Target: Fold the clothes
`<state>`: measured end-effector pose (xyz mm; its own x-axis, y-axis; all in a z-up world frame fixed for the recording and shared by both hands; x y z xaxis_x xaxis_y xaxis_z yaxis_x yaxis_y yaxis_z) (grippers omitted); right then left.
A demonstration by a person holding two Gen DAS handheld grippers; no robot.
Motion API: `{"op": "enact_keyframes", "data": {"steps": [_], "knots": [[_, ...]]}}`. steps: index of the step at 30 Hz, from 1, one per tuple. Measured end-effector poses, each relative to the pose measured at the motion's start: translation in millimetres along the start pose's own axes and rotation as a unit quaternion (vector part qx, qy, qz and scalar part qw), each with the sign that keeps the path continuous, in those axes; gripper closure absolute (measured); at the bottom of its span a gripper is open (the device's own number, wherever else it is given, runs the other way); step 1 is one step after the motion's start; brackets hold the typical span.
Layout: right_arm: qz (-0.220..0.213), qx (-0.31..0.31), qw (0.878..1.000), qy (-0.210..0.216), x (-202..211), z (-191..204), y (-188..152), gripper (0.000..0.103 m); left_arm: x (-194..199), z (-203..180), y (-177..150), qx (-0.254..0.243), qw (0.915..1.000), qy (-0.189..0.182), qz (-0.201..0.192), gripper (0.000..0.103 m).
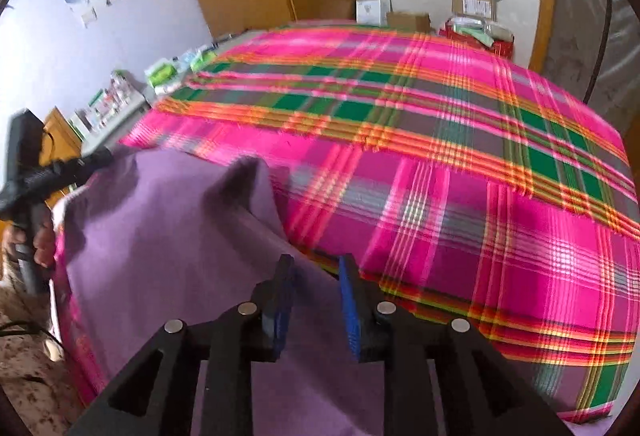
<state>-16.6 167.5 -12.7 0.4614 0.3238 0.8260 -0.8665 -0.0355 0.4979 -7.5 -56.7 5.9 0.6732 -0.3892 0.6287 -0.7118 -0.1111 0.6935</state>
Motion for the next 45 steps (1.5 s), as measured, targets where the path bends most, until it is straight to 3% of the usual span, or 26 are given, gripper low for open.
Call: {"op": "enact_keyframes", "data": {"steps": [2, 3, 11, 18, 23, 27, 31, 35, 39, 42, 45], "knots": [[0.005, 0.004, 1.000, -0.002, -2.1, -0.7, -4.3, 0.084, -5.4, -16.4, 1.5, -0.019, 0.9997, -0.011, 0.009, 0.072], [0.008, 0.006, 1.000, -0.003, -3.1, -1.0, -6.5, 0.100, -8.3, -23.3, 1.9, -0.026, 0.9994, -0.016, 0.012, 0.071], [-0.039, -0.056, 0.998, -0.007, 16.0, -18.0, -3.7, 0.101, -28.4, -79.2, 4.0, -0.081, 0.9941, -0.060, 0.040, 0.071], [-0.025, -0.096, 0.995, -0.019, -5.8, -26.4, -8.3, 0.100, -48.0, -136.1, -3.4, -0.148, 0.9820, -0.095, 0.070, 0.071], [-0.053, -0.151, 0.987, -0.013, 10.9, -45.1, -12.5, 0.098, -76.2, -162.0, -14.5, -0.173, 0.9720, -0.113, 0.113, 0.071], [-0.097, -0.172, 0.980, -0.009, 45.4, -51.6, -25.6, 0.097, -101.6, -163.5, -15.9, -0.166, 0.9724, -0.089, 0.138, 0.071], [-0.130, -0.195, 0.972, -0.023, 77.6, -60.9, -45.1, 0.094, -112.7, -157.6, -8.9, -0.149, 0.9783, -0.059, 0.132, 0.071], [-0.160, -0.220, 0.961, -0.055, 104.6, -76.2, -73.3, 0.090, -121.5, -154.2, -10.3, -0.148, 0.9789, -0.041, 0.134, 0.071], [-0.169, -0.245, 0.951, -0.079, 119.7, -86.7, -105.8, 0.086, -122.4, -153.0, -9.1, -0.162, 0.9789, -0.028, 0.121, 0.071], [-0.162, -0.252, 0.947, -0.116, 123.2, -92.8, -125.1, 0.077, -121.1, -148.7, -7.0, -0.148, 0.9809, -0.029, 0.123, 0.071], [-0.159, -0.272, 0.938, -0.147, 128.0, -103.7, -142.8, 0.077, -112.5, -146.2, -4.8, -0.133, 0.9838, -0.025, 0.117, 0.071]]}}
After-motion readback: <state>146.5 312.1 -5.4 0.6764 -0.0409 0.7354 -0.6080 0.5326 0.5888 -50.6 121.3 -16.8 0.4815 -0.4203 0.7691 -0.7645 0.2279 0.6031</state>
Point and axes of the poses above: each gripper's, at about its wrist camera, not at the fingertips, and x roughly against the way its jaws point, z to its left, y to its top, the point moved 7 cm from there along -x, roughly the way its jaws point, and after that the axes turned 11 degrees about -x, right-handed, at the moved point
